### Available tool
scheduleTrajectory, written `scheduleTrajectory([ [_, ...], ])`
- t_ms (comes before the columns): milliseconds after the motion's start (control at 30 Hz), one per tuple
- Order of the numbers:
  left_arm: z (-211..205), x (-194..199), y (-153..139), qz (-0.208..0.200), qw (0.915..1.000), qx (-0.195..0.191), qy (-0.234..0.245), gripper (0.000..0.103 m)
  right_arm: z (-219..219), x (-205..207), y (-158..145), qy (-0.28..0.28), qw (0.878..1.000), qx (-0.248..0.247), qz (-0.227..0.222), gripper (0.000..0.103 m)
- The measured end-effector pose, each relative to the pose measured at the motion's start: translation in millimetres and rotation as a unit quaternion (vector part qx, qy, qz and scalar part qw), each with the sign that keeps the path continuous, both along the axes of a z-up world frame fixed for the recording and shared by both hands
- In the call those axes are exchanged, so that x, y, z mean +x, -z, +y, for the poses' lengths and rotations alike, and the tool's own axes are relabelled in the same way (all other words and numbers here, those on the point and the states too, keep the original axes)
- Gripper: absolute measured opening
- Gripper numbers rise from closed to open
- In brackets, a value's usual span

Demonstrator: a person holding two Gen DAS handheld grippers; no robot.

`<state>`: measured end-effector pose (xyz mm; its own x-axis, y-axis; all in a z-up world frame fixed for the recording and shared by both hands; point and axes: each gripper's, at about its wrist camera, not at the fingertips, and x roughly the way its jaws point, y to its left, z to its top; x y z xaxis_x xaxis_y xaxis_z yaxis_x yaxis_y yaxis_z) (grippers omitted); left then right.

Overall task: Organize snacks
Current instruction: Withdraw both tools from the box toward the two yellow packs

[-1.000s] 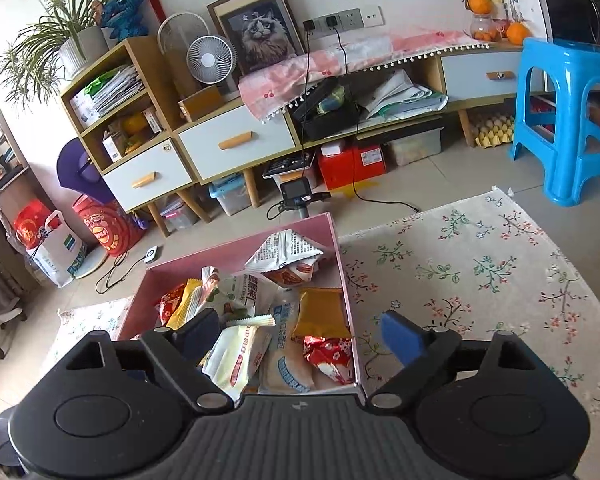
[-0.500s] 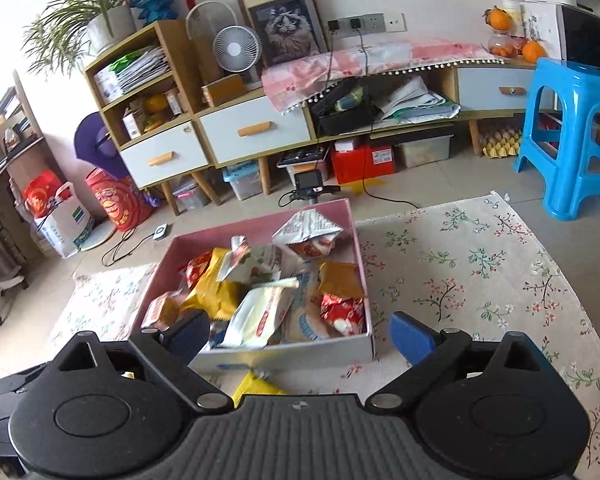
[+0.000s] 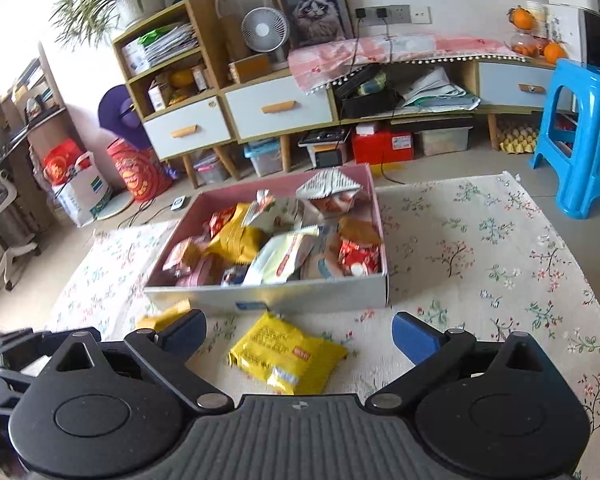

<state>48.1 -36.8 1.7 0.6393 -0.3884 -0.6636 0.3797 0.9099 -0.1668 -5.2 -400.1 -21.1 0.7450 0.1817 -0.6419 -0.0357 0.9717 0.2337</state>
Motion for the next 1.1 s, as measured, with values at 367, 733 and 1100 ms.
scheduleTrajectory([
  [367, 26, -19, 10, 0.011, 0.9996, 0.023, -0.009, 0.098, 8, -13, 12, -0.025, 0.999, -0.001, 0.02, 0.092],
  [733, 53, -27, 27, 0.03, 0.9988, 0.033, -0.02, 0.099, 25, -19, 24, -0.048, 0.998, -0.038, 0.032, 0.092],
  [1100, 65, -40, 56, 0.009, 0.9983, 0.056, -0.012, 0.099, 46, -30, 53, -0.108, 0.986, -0.119, 0.047, 0.092],
])
